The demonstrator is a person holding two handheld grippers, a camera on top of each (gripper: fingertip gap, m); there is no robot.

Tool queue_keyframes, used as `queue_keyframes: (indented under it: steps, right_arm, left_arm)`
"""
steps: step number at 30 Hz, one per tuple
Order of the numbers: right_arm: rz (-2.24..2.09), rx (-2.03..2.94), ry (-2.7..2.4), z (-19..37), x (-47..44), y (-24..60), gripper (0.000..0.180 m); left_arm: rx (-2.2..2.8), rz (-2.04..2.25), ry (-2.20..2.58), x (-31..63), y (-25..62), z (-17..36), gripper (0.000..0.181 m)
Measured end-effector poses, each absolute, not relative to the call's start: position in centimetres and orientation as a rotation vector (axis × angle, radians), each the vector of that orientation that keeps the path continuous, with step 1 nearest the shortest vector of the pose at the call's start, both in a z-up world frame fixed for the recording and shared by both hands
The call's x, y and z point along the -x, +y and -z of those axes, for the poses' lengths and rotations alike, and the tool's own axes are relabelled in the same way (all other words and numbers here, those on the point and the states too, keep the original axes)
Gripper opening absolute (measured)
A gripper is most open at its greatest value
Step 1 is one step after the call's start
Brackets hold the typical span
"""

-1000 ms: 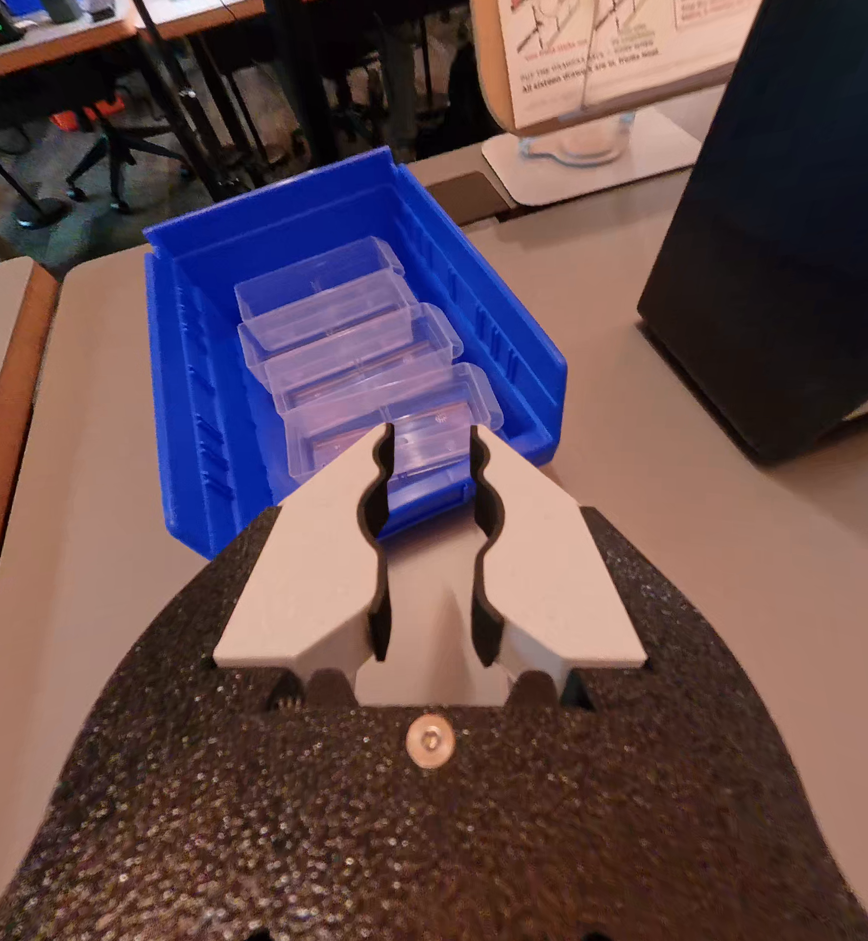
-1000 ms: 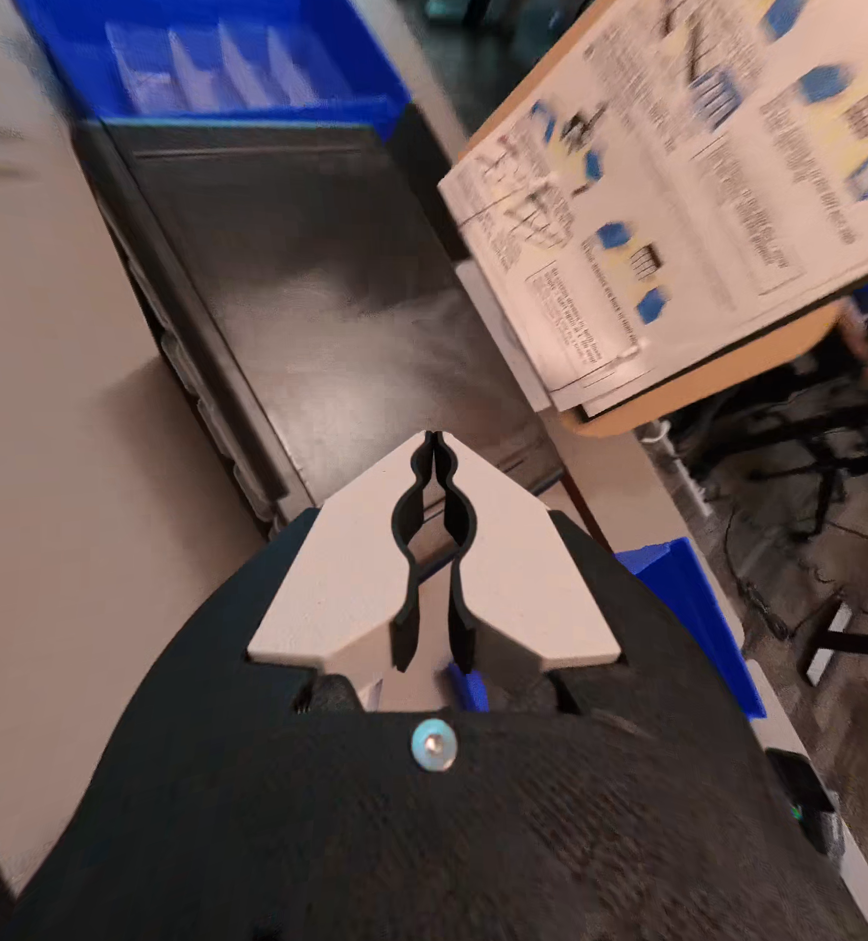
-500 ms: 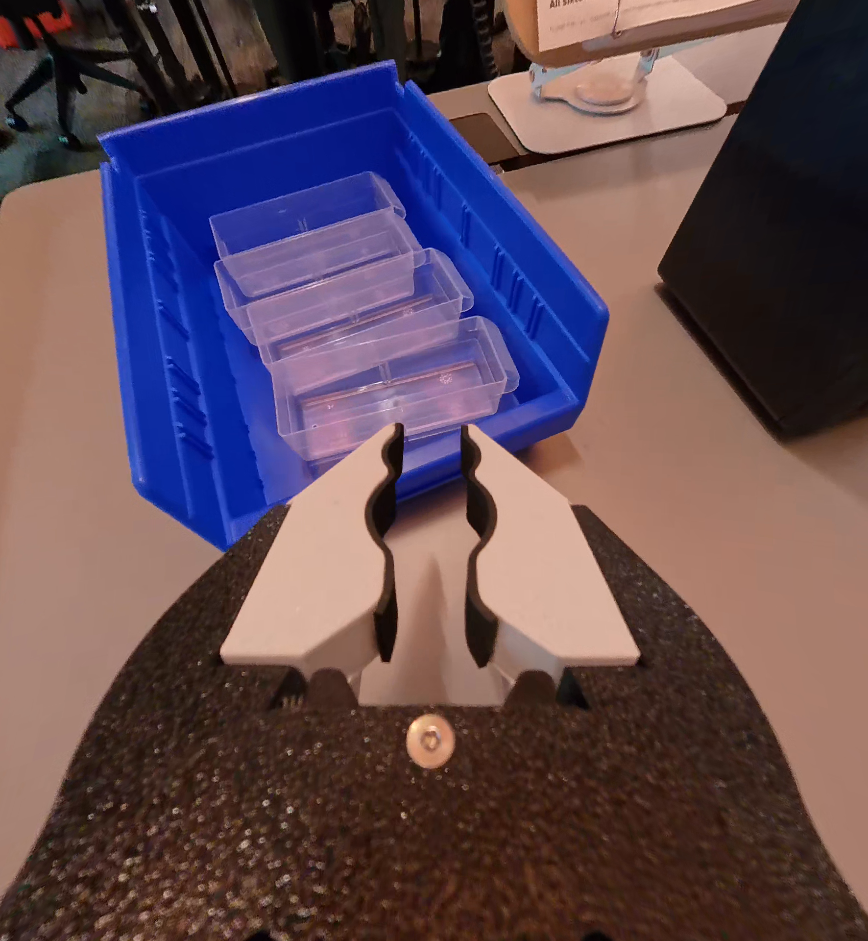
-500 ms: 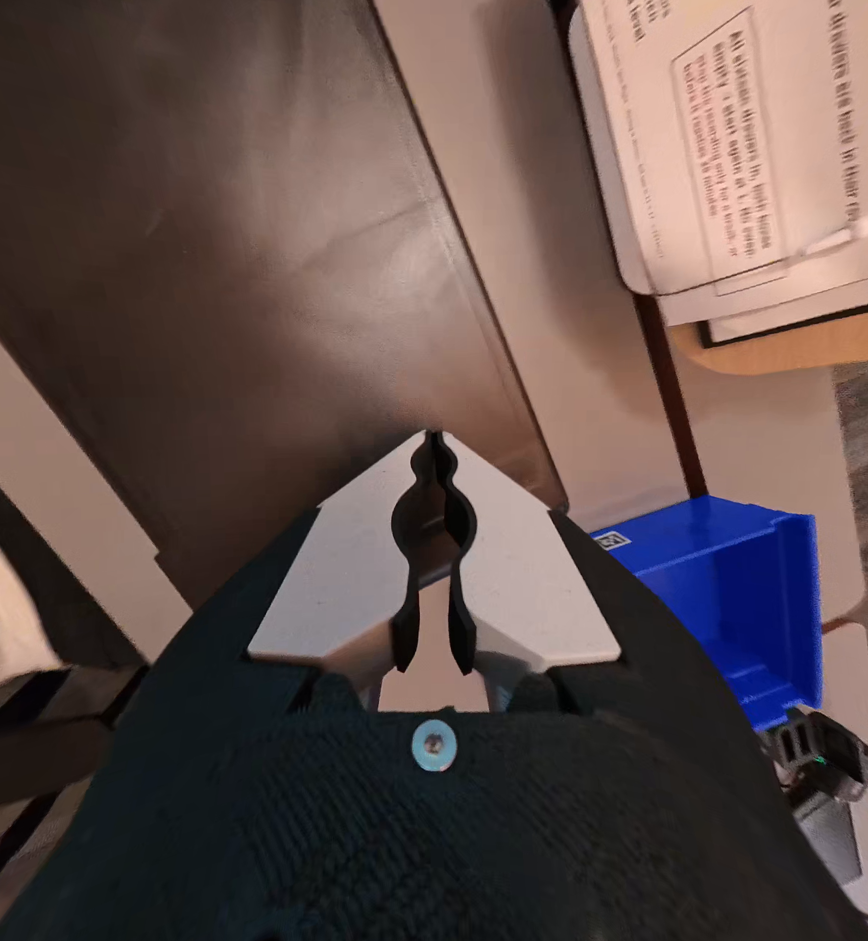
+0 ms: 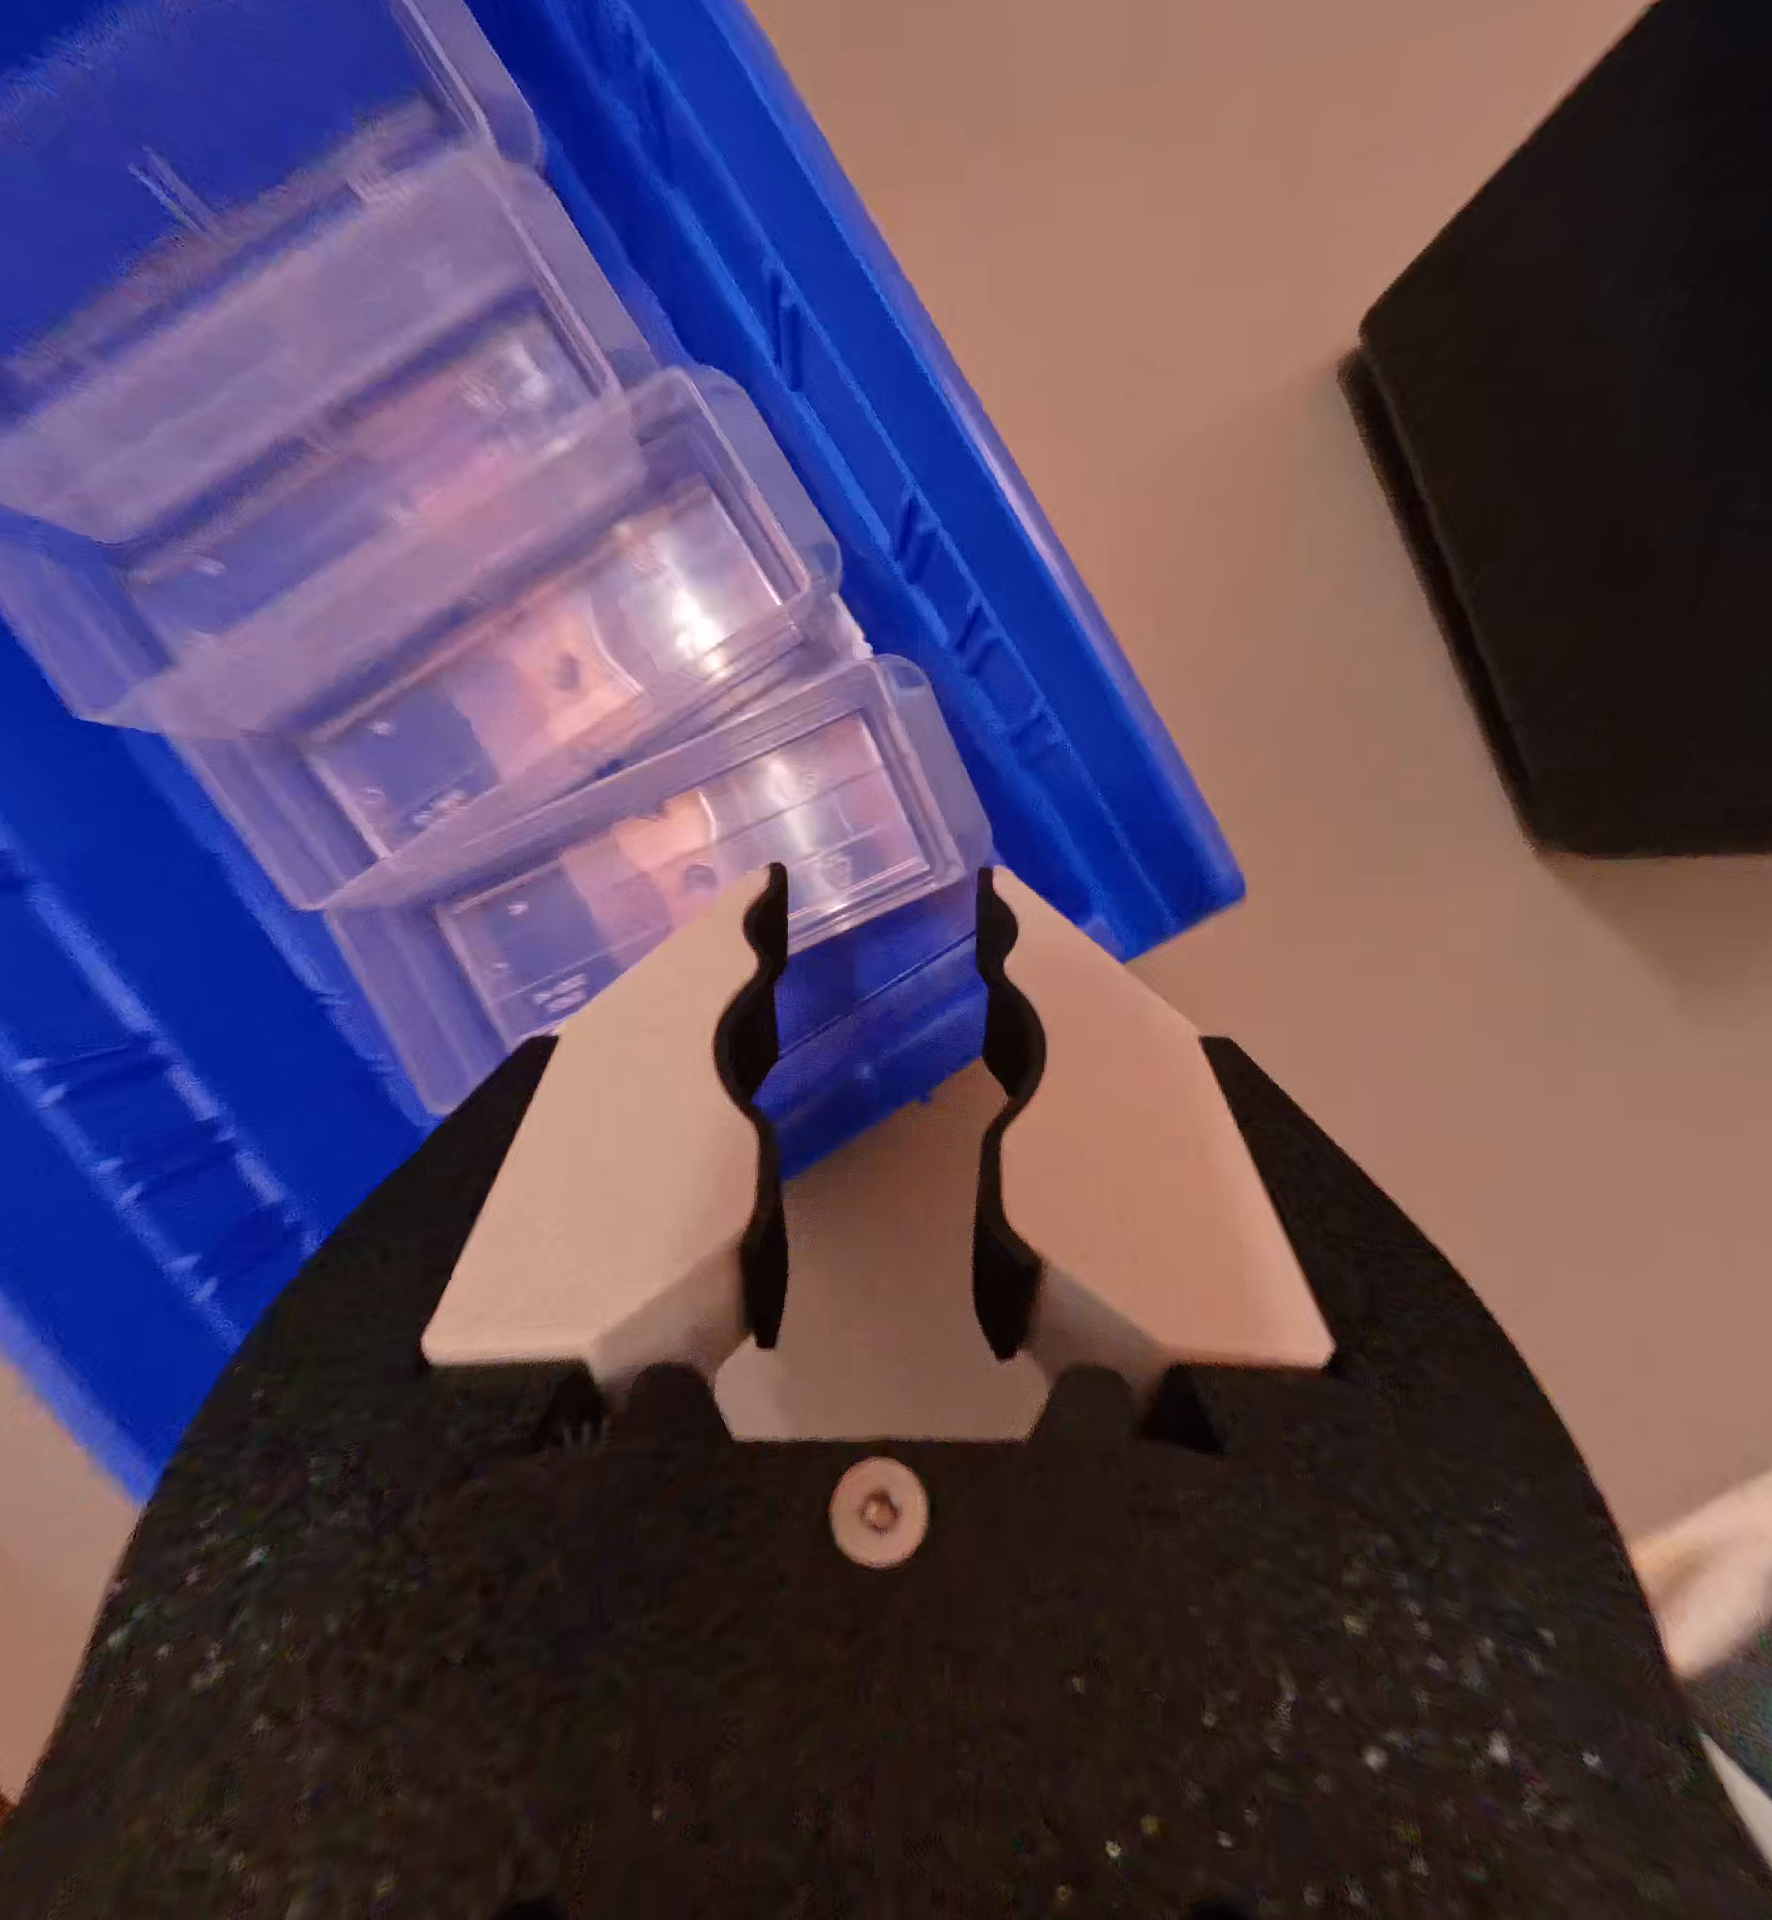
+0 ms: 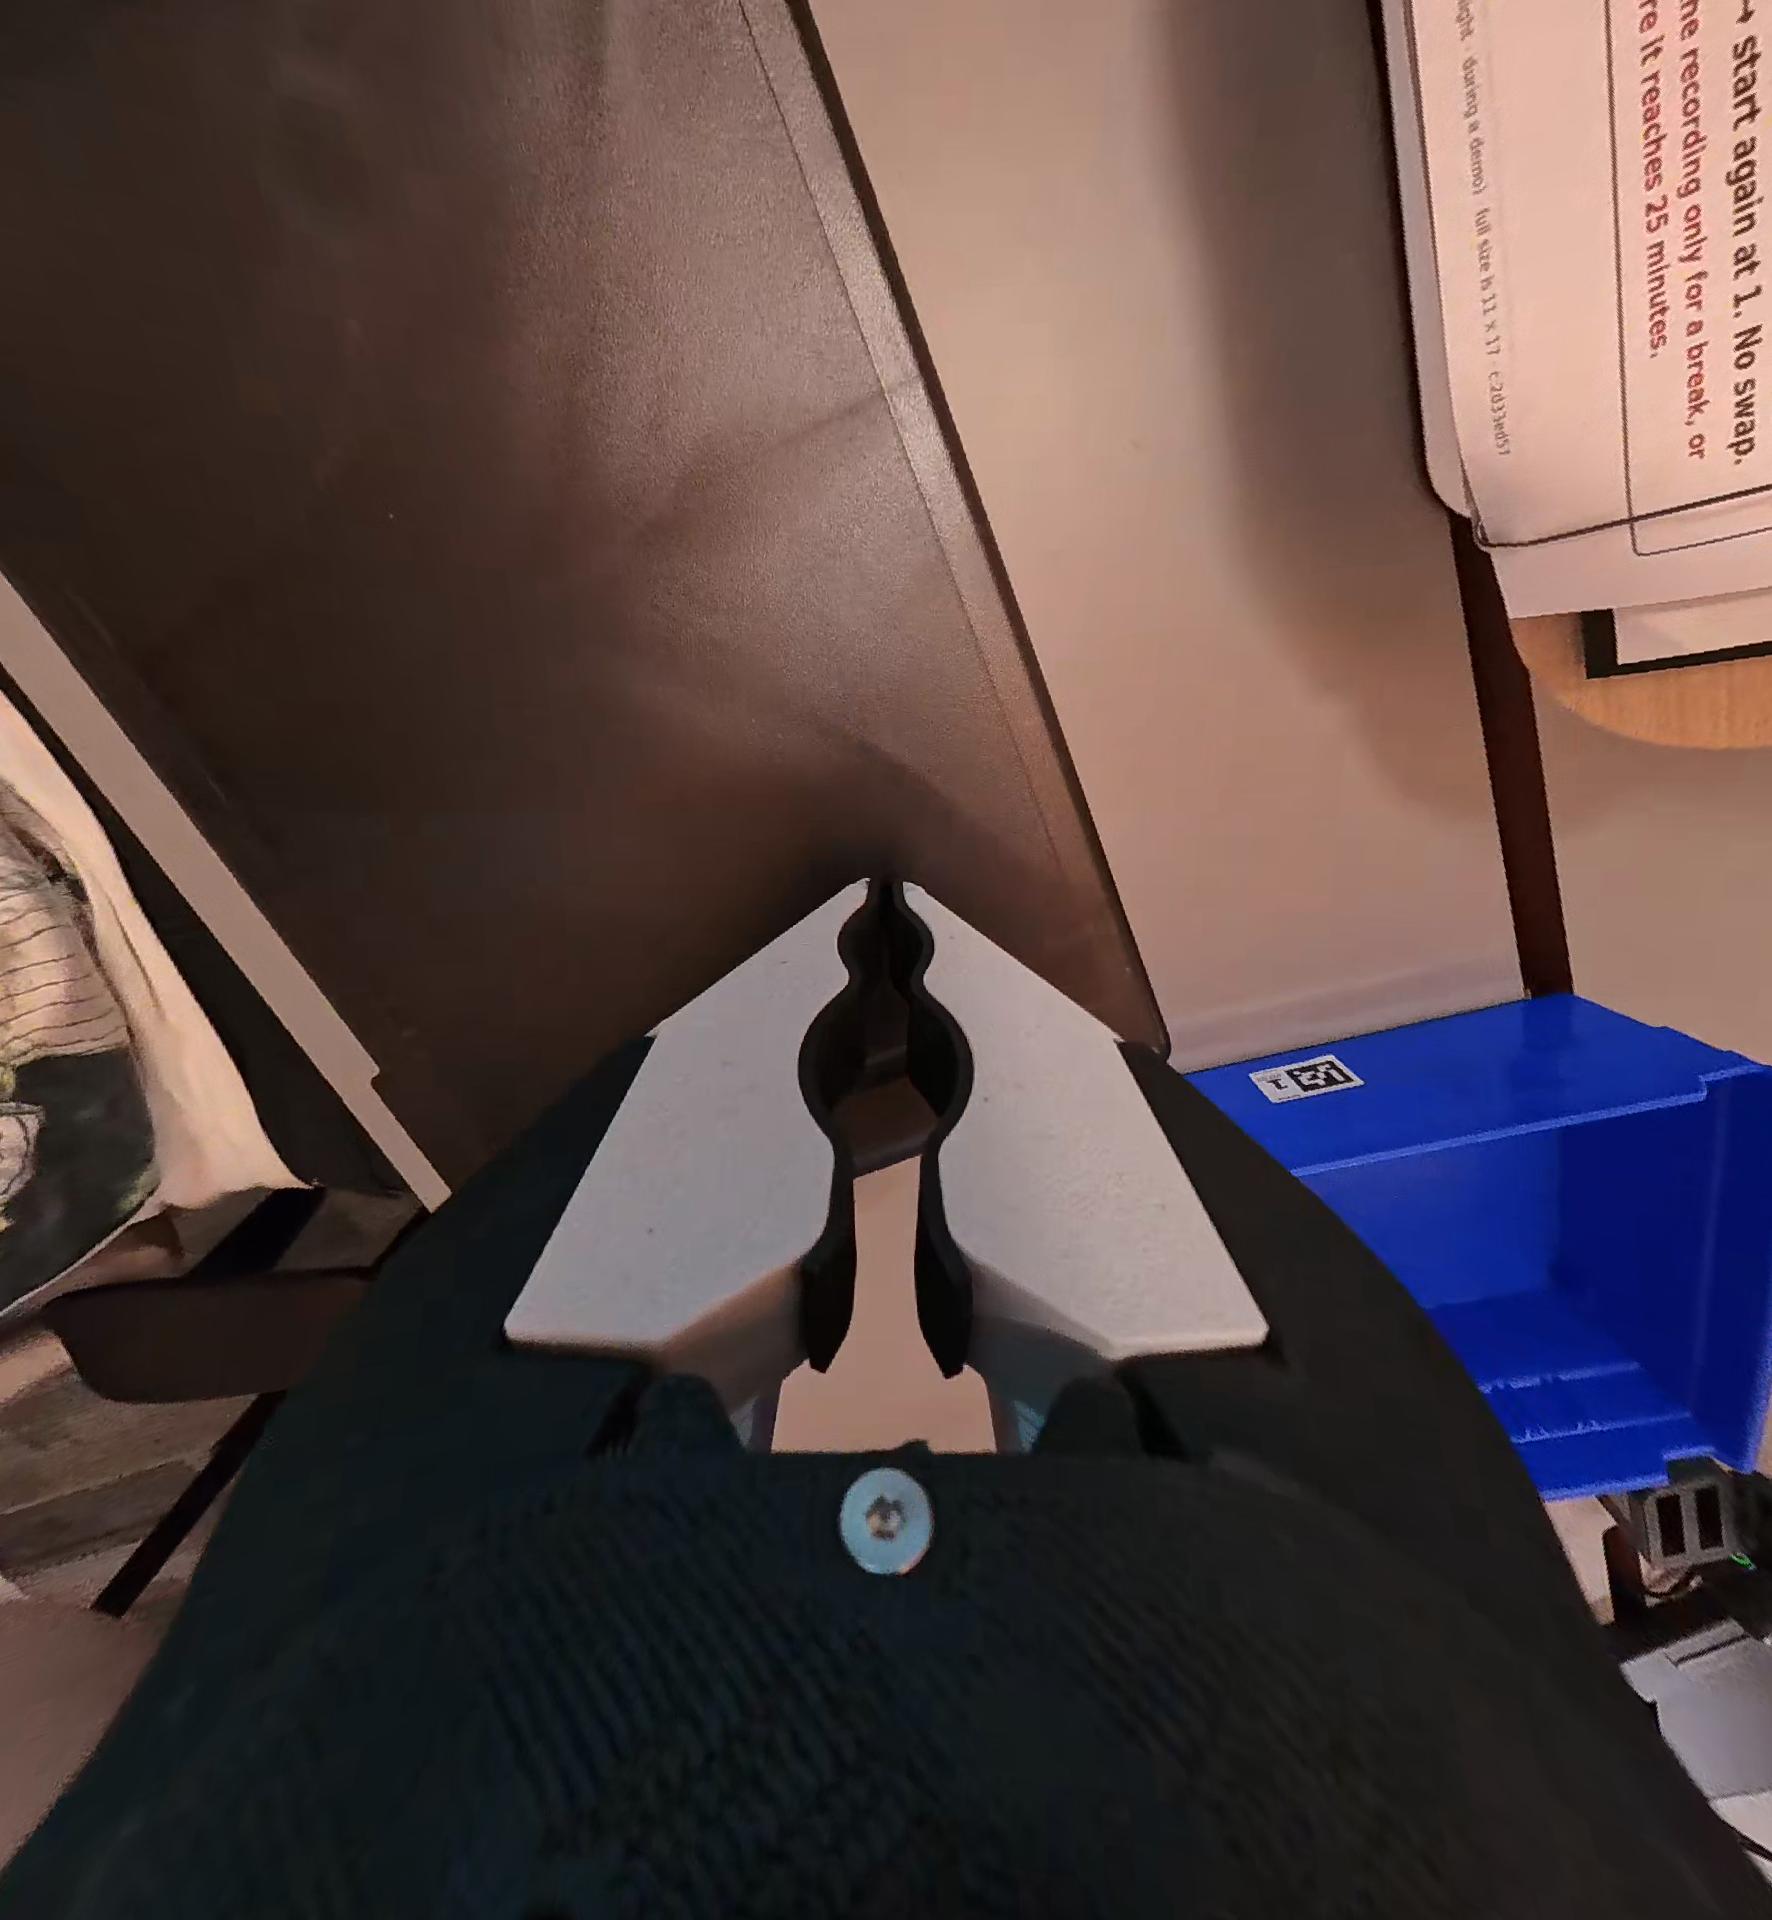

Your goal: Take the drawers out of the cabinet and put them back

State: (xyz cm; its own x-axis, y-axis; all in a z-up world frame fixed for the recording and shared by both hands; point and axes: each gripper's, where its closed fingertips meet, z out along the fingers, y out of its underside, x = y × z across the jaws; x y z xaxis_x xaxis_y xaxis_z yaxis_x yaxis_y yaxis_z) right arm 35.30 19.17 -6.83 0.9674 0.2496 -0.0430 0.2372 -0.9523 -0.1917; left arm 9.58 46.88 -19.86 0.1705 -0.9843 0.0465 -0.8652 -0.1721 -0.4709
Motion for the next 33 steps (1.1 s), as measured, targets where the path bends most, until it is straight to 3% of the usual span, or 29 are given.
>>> queue_keyframes:
  steps: [1, 7, 14, 21, 25, 29, 33]
  right_arm:
    - [-0.098, 2.93, -0.366, 6.8, -35.3, 19.2, 0.0]
    - [-0.056, 2.926, -0.387, 6.8, -35.3, 19.2, 0.0]
    - [-0.049, 2.937, -0.406, 6.9, -35.3, 19.2, 0.0]
    - [-0.026, 2.927, -0.401, 6.8, -35.3, 19.2, 0.0]
    - [-0.022, 2.911, -0.391, 6.8, -35.3, 19.2, 0.0]
    - [-0.018, 2.909, -0.387, 6.8, -35.3, 19.2, 0.0]
    - [-0.01, 2.913, -0.38, 6.8, -35.3, 19.2, 0.0]
  left_arm:
    - [2.198, 0.493, 1.781, -10.1, 46.8, 20.6, 0.037]
    - [2.515, 0.382, 1.842, -11.6, 46.4, 25.1, 0.036]
    - [2.627, 0.332, 1.784, -12.3, 47.0, 25.7, 0.046]
    - [2.609, 0.353, 1.782, -12.9, 46.6, 25.5, 0.014]
    - [2.589, 0.256, 1.857, -12.0, 46.2, 25.5, 0.013]
    - [2.594, 0.125, 1.848, -11.6, 46.7, 25.9, 0.035]
    - [2.598, 0.084, 1.81, -11.4, 47.2, 27.0, 0.04]
